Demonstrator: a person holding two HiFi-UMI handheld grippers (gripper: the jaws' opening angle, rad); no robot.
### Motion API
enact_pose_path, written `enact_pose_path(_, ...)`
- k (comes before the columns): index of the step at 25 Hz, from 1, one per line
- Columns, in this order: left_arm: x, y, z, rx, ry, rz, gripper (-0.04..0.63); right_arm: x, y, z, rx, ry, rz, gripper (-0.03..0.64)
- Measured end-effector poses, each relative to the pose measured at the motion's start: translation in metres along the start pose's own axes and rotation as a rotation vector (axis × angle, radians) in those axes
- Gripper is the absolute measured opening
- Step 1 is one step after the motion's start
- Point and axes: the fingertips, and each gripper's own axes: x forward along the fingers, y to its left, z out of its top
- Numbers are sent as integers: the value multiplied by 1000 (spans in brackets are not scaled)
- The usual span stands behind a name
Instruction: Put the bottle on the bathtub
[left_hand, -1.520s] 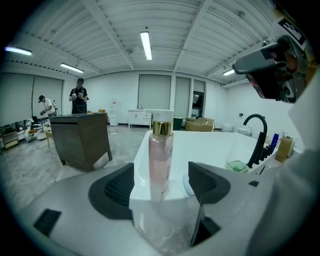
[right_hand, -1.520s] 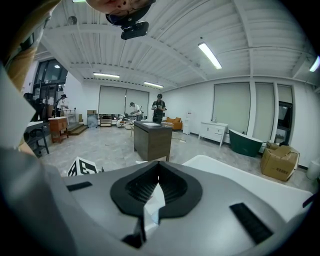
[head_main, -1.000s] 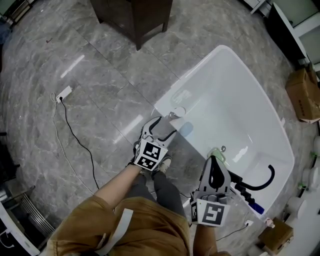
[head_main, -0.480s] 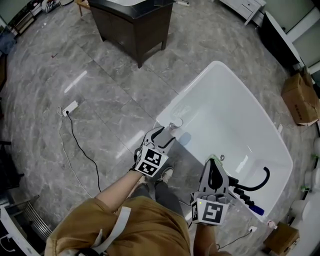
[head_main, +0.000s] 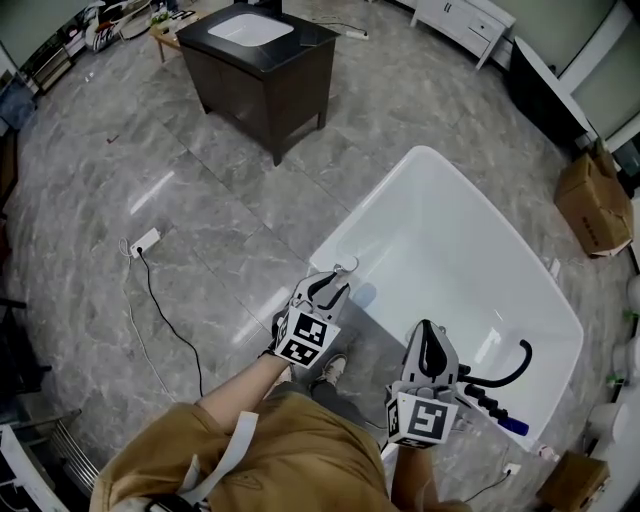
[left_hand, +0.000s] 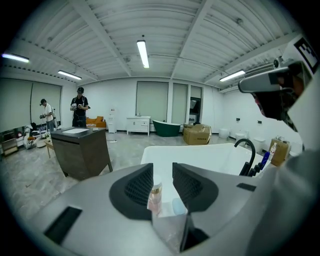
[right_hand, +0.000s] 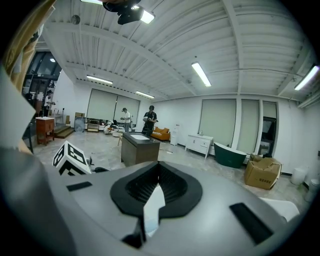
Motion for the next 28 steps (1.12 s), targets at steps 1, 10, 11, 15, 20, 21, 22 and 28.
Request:
enact_pose_path(1, -3, 0, 6, 2, -9, 5, 116, 0, -1, 2, -4, -2, -1, 5)
enact_pose_path(10, -34, -2, 51, 30, -77, 51, 26, 0, -5, 23, 3, -48, 29, 5)
enact_pose_path(11, -36, 0, 57, 30, -87, 57, 17, 2, -6, 26, 9, -56, 34, 5)
enact_pose_path(15, -46, 1, 88, 35, -140, 66, 8, 6, -11, 35, 18, -81, 54, 5)
enact_pose_path(20, -64, 5, 126, 42, -237, 104, 8, 13, -17, 43, 11, -107, 72, 5)
enact_pose_path(21, -69, 6, 135, 45, -263, 116, 8, 14, -18, 46, 11, -113, 77, 5)
enact_pose_path(22, -73, 7, 144, 48, -287, 126, 8, 16, -19, 49, 12, -119, 82, 5)
enact_pose_path(28, -100, 14, 189, 44, -391, 161, 6, 29, -23, 71, 1, -172, 114, 5)
